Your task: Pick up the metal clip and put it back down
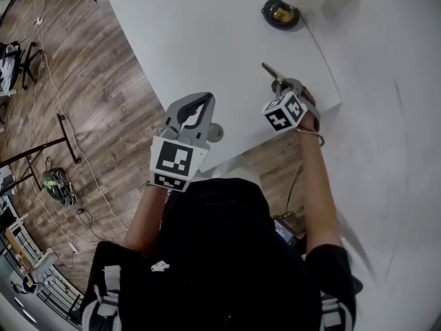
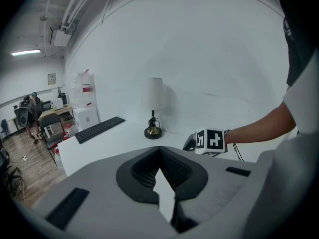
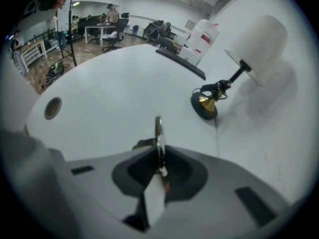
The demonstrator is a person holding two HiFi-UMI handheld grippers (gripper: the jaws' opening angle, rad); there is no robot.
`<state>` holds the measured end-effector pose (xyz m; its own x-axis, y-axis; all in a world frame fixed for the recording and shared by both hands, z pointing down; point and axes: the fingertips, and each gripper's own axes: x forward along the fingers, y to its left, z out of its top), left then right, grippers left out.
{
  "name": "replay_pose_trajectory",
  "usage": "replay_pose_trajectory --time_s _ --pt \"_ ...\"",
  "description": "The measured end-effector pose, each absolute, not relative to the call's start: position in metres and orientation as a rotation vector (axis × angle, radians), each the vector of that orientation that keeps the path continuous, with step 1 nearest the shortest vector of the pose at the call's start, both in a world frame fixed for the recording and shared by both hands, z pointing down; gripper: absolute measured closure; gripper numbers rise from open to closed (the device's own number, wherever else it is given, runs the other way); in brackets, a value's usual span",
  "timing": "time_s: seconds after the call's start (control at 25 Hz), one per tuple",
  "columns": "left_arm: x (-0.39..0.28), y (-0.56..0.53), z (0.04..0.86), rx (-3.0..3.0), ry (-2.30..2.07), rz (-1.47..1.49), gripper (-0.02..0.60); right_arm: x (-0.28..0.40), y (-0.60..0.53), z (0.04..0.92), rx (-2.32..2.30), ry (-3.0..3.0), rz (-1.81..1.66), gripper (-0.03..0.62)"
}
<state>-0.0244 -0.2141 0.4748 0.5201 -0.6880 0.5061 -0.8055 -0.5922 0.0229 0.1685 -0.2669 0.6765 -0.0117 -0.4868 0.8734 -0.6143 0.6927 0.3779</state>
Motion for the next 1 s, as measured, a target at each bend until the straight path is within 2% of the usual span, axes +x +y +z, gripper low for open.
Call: replay_pose_trajectory --time_s 0.2,0.52,1.0 --pt "-0.021 -0.214 0.468 2.539 -1.248 0.648 0.557 0.172 -0.257 0.671 0.913 -1.645 0.159 0.554" --pt "-0.019 -0.212 0.456 2.585 -1.228 0.621 0.557 0.167 -0.236 0.647 0.978 -1.673 0.265 0.556" --pt "-0.011 -0.204 0.422 2.691 -1.199 0.545 0.557 0.159 -0.203 0.56 1.28 -1.834 0.415 0.556"
